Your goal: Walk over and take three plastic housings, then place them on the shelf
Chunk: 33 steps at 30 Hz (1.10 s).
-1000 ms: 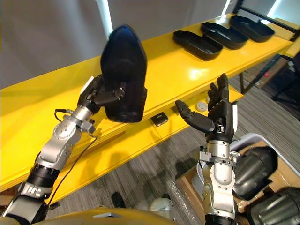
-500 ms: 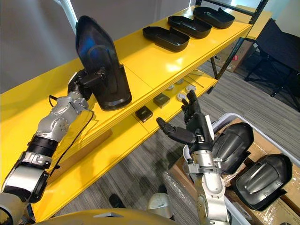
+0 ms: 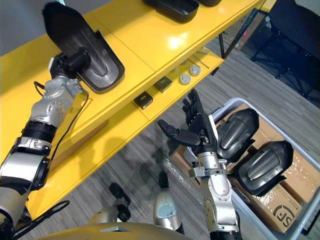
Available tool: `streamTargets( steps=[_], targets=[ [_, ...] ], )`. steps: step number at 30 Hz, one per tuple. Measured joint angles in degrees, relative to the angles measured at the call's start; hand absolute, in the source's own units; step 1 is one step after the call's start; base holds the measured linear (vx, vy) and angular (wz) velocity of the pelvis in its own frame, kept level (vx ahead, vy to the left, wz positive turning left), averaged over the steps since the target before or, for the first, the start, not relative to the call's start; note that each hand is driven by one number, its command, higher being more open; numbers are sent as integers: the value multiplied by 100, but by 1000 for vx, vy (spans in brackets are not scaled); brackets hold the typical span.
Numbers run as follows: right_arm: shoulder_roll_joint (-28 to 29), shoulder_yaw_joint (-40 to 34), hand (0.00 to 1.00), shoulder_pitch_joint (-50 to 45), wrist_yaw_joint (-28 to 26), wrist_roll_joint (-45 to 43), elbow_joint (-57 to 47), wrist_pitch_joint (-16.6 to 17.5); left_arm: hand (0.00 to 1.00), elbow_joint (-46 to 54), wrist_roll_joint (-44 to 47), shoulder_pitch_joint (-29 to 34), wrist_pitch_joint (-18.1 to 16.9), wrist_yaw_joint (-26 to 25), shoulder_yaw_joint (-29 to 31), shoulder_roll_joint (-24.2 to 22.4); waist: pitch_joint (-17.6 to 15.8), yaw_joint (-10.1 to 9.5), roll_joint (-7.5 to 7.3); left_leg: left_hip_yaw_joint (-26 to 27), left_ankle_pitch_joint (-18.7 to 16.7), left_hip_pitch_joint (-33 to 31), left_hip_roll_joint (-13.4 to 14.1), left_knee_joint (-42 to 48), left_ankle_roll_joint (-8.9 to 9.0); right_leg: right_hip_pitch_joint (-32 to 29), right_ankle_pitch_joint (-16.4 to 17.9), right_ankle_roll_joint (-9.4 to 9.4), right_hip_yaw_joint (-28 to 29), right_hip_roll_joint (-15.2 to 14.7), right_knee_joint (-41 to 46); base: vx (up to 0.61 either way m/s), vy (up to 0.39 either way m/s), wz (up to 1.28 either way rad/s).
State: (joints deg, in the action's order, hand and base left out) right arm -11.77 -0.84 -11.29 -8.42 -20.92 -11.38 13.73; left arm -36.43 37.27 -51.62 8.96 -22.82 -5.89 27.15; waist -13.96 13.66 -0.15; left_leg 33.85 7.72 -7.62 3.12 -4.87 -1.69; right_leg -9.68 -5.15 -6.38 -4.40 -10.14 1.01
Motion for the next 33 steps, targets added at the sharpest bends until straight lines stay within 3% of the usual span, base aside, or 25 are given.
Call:
streamTargets(
  steps=[4,8,11,19,27,33],
  targets=[
    [-175,216,100,96,100,-20,-65,0,100,-241,-260,-468,-48,-551,21,410,-363,76,54,26,17,-71,8,1,0,-110,-4,-6,18,7,49,-8,0,-1],
    [-226,280,100,143,175,-21,-80,-10,100,-239,-419,-721,-235,-620,141,548,-634,55,134,20,87,-187,27,6,-34,-244,-32,-46,17,22,124,15,-8,1],
    [-226,364,100,209,178,-21,-83,-10,100,-238,-417,-731,-260,-713,247,579,-655,57,148,26,81,-189,45,8,-24,-282,-2,-7,19,37,186,44,-23,-2],
    [-196,381,100,142,199,-23,-604,-11,100,-168,-295,-737,-106,-381,364,705,-932,60,285,9,72,-33,46,6,-13,-117,55,-40,-9,39,204,17,-8,1],
    [-113,438,100,-224,148,-6,-626,-125,100,54,311,-293,19,45,500,720,-924,81,299,-60,51,223,46,3,14,187,106,-43,-105,36,180,14,-5,4],
    [-91,578,100,-240,125,-1,-703,-229,100,88,281,175,434,353,481,692,-730,51,480,-160,18,419,51,-2,60,448,179,-43,-192,28,166,22,-5,7]
  ],
)
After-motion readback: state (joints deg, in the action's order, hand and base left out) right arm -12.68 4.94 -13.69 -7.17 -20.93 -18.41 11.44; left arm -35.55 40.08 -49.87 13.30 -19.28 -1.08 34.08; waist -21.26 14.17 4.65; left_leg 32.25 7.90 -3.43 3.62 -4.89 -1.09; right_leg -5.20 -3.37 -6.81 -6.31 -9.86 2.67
